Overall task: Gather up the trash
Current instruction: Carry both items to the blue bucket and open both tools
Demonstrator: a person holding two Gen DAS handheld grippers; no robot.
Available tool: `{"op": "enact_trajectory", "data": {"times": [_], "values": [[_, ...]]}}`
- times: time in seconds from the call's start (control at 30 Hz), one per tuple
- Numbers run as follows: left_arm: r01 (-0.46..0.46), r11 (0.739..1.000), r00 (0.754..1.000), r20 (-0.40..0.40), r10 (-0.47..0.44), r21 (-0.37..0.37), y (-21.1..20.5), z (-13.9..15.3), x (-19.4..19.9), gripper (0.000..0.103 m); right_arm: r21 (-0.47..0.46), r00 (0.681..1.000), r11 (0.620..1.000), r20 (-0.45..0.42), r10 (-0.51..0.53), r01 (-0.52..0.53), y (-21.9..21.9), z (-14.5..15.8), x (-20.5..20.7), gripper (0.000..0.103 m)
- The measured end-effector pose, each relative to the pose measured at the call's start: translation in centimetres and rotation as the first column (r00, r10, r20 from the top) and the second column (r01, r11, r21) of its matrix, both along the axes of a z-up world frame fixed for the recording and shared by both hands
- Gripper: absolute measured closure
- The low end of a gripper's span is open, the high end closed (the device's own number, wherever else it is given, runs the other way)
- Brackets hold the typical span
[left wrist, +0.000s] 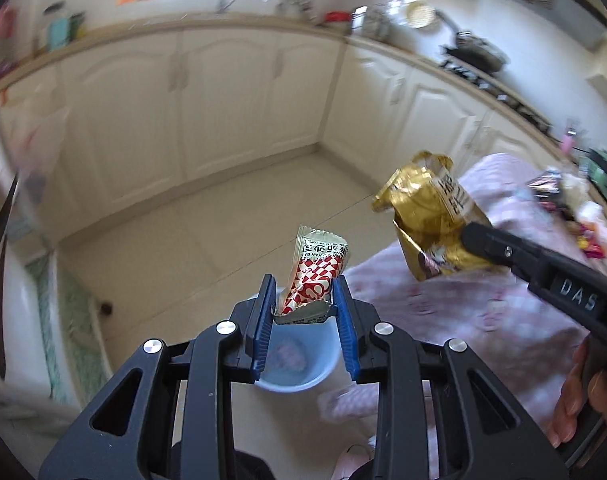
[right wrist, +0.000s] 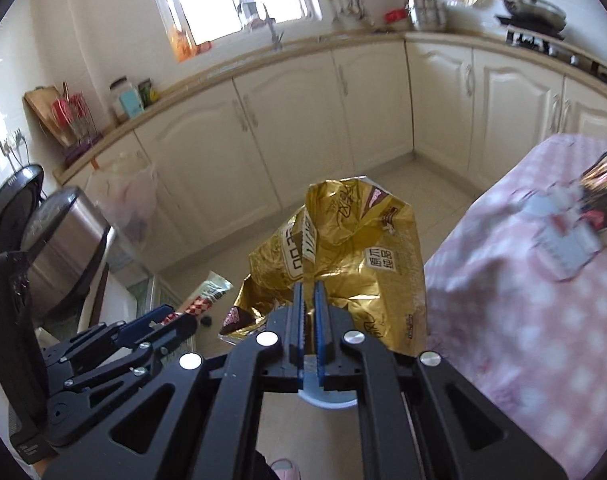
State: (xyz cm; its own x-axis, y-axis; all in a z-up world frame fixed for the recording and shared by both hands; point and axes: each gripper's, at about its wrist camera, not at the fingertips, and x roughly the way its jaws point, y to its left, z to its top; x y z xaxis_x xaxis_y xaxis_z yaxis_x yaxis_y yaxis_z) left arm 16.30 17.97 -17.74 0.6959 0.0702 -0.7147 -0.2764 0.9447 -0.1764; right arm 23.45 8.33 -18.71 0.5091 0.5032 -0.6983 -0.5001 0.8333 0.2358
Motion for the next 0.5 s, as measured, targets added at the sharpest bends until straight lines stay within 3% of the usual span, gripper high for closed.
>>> {"op": "enact_trajectory", "data": {"times": [0.27, 0.43, 0.5], "values": [[-0.063, 0.997, 0.994, -0.086, 0.06, -0.035, 2.7, -4.0, 1.5, 0.075, -0.041, 0.988, 0.998, -0.149, 0.041, -0.047, 4.6, -7.3, 3.5, 0.098], [-0.082, 0.996, 0.991, -0.107, 0.076, -0.047, 3.6, -5.5, 2.6, 0.075, -0.034, 0.989, 0.998, -0.14, 0.038, -0.043, 6.4, -9.4, 5.2, 0.094], [-0.087, 0.995, 0.99, -0.116, 0.081, -0.047, 3.8, -5.7, 2.9, 0.075, -0.044, 0.991, 0.998, -0.128, 0.027, -0.033, 6.8, -10.3, 6.0, 0.072]]}}
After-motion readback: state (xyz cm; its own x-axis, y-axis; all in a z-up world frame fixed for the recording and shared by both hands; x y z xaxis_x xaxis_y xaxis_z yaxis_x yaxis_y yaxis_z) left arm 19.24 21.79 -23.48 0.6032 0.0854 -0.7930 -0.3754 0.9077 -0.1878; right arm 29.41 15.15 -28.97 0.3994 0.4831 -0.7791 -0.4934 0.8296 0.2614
